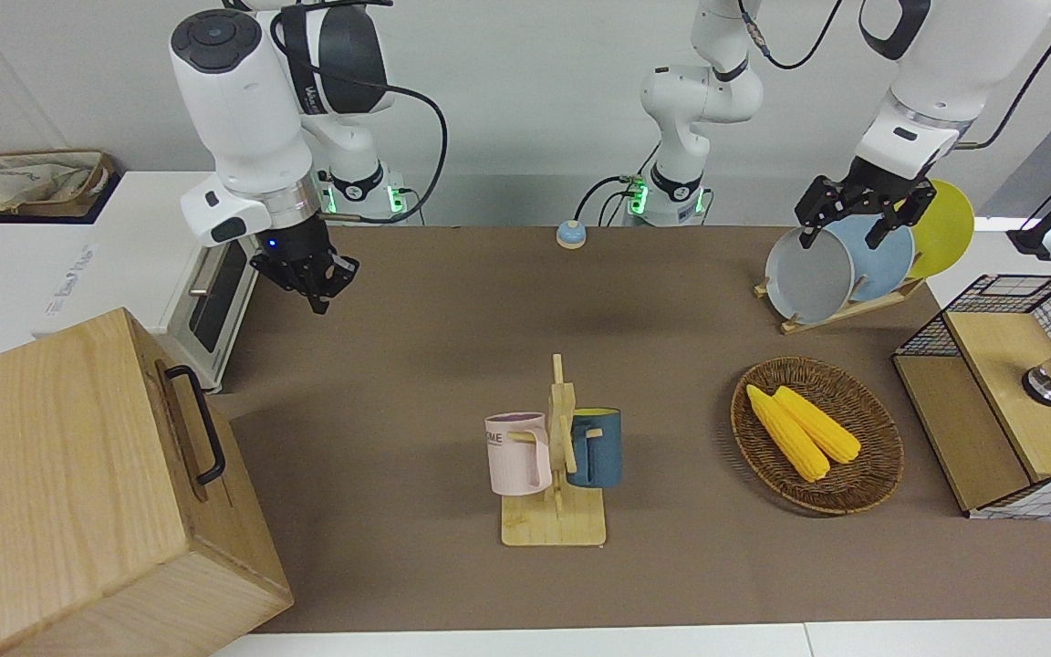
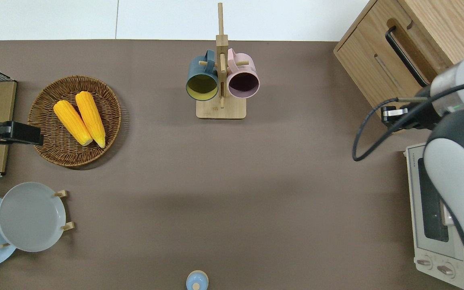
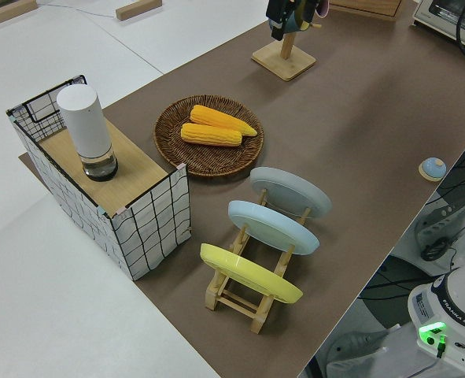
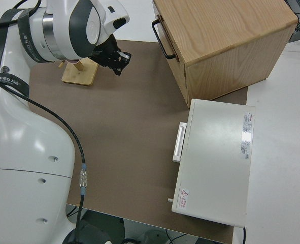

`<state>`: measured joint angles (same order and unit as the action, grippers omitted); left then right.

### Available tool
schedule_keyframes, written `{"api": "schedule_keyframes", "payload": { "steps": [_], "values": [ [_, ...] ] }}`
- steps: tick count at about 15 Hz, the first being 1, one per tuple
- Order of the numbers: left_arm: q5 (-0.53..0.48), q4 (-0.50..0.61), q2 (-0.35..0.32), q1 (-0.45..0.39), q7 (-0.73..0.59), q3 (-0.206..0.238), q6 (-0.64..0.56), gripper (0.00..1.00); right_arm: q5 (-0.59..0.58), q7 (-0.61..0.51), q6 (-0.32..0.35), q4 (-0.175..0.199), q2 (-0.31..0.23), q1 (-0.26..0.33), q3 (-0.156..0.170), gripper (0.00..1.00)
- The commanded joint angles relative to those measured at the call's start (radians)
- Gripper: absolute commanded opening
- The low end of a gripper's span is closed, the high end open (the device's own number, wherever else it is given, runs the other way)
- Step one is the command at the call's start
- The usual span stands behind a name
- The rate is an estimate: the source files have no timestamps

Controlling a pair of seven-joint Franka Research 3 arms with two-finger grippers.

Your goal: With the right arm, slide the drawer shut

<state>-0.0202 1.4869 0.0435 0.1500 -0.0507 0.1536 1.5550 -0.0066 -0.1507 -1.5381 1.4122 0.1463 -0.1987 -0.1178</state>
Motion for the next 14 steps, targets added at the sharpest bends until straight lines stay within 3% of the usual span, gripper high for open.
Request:
{"api": "schedule_keyframes", "payload": {
  "steps": [1, 6, 9, 12, 13, 14],
  "values": [
    [0.012, -0.020, 0.013, 0.017, -0.008, 0.017, 0.000, 1.00, -0.022, 0.124, 0.024, 0.097, -0.096, 0.060, 0.010, 0.000],
    [0.012, -0.020, 0.013, 0.017, -0.008, 0.017, 0.000, 1.00, -0.026, 0.217, 0.013, 0.134, -0.125, 0.107, 0.010, 0.000],
    [0.012, -0.020, 0.013, 0.017, -0.008, 0.017, 0.000, 1.00, -0.026, 0.208, 0.019, 0.117, -0.114, 0.099, 0.010, 0.025],
    [0.012, -0.020, 0.013, 0.017, -0.008, 0.017, 0.000, 1.00, -0.029, 0.207, 0.019, 0.091, -0.093, 0.097, 0.010, 0.513],
    [0.012, -0.020, 0.013, 0.017, -0.008, 0.017, 0.000, 1.00, -0.029, 0.204, 0.019, 0.082, -0.085, 0.097, 0.010, 0.782],
    [0.012, -0.020, 0.013, 0.017, -0.008, 0.017, 0.000, 1.00, -0.026, 0.204, 0.018, 0.080, -0.082, 0.097, 0.010, 0.985]
  ]
}}
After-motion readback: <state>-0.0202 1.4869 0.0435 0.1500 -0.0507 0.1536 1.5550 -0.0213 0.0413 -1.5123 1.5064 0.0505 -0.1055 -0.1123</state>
